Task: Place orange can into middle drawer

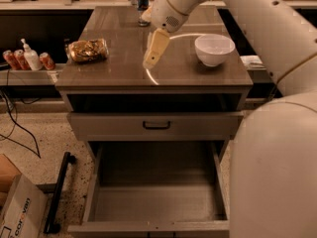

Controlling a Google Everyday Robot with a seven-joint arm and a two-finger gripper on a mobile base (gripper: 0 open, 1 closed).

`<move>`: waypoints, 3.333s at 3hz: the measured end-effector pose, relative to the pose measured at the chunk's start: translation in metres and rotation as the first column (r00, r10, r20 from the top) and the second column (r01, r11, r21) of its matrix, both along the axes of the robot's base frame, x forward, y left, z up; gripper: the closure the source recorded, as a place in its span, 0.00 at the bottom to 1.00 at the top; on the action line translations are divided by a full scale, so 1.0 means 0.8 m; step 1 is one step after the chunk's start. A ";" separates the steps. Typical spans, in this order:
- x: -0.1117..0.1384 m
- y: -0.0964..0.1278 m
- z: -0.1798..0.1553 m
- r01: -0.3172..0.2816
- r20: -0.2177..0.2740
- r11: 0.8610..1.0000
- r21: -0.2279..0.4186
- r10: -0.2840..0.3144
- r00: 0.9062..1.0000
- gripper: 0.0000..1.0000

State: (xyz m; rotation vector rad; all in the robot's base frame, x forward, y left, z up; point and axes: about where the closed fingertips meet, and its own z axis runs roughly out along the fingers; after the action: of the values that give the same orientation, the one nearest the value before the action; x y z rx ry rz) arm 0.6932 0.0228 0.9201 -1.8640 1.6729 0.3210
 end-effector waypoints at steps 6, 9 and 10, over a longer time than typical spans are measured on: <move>0.073 0.143 -0.034 -0.139 -0.062 0.988 0.063 0.143 0.988 0.00; 0.092 0.204 -0.076 -0.172 -0.065 0.977 0.127 0.181 0.981 0.02; 0.096 0.214 -0.091 -0.172 -0.082 0.974 0.150 0.186 0.979 0.25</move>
Offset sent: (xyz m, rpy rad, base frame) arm 0.0492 0.0490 -0.0053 0.0376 0.0378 0.0757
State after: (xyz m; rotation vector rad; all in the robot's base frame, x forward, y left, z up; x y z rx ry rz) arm 0.7698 0.1937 0.8476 -1.9212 1.5027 0.5974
